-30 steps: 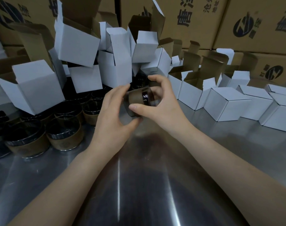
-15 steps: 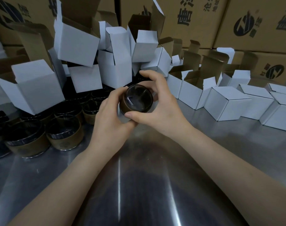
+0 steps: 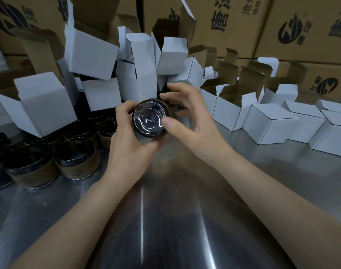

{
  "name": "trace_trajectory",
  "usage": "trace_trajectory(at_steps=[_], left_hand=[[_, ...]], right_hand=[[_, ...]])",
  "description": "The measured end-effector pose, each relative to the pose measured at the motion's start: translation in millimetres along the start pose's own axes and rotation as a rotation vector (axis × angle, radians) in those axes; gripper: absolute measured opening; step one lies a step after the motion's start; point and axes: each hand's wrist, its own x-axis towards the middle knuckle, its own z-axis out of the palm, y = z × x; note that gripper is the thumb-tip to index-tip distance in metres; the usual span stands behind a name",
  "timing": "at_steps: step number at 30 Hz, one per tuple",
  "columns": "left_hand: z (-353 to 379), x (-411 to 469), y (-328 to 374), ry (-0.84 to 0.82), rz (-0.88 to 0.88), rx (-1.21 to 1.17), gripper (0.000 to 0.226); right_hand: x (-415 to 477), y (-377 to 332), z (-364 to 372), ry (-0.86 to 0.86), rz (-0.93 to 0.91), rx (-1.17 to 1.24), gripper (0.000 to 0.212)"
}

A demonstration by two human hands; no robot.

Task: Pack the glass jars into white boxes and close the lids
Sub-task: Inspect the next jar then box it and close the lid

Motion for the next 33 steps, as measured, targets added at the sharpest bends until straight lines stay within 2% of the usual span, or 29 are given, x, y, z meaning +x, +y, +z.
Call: trace_trajectory(at_steps=[4, 7, 10, 13, 16, 19, 22, 24, 30, 33], left_hand=[[0.7, 0.2, -0.6, 0.004, 0.008, -0.003, 0.071], [0.5, 0.6, 0.1, -0.008, 0.021, -0.001, 0.076], [0.9, 1.1, 2.0, -0.033, 0.007, -0.030, 0.072], [1.6, 1.4, -0.1, -0.083, 0.001, -0.077, 0.069], [1.2, 1.3, -0.6, -0.125, -0.012, -0.121, 0.067], [0.8, 2.2, -0.2, -0.130, -0.033, -0.137, 0.066], [2.0, 2.7, -1.1, -0.126, -0.079, -0.202, 0.081], [3.0, 3.2, -1.0, -0.079, -0.130, -0.259, 0.082], [1.2, 6.8, -3.2, 0.016, -0.176, -0.360, 0.049], [0.9, 7.7, -4.1, 0.004, -0.133, -0.335, 0.032]], right_hand=[[6.2, 4.3, 1.8, 0.018, 0.183, 0.230, 0.037], [9.4, 6.0, 2.0, -0.049, 0.383, 0.489, 0.040], [8.3, 7.2, 0.7, -0.130, 0.500, 0.699, 0.043], [7.1, 8.5, -1.5, -0.191, 0.575, 0.818, 0.039], [7.1, 12.5, -5.0, -0.203, 0.629, 0.840, 0.039], [7.0, 13.9, -8.2, -0.215, 0.655, 0.855, 0.038], [8.0, 13.2, -9.6, -0.194, 0.630, 0.900, 0.031], [8.9, 13.4, -10.2, -0.159, 0.590, 0.935, 0.027], [9.2, 17.3, -13.9, -0.115, 0.512, 0.915, 0.019], [10.3, 18.7, -10.5, -0.078, 0.472, 0.893, 0.027]])
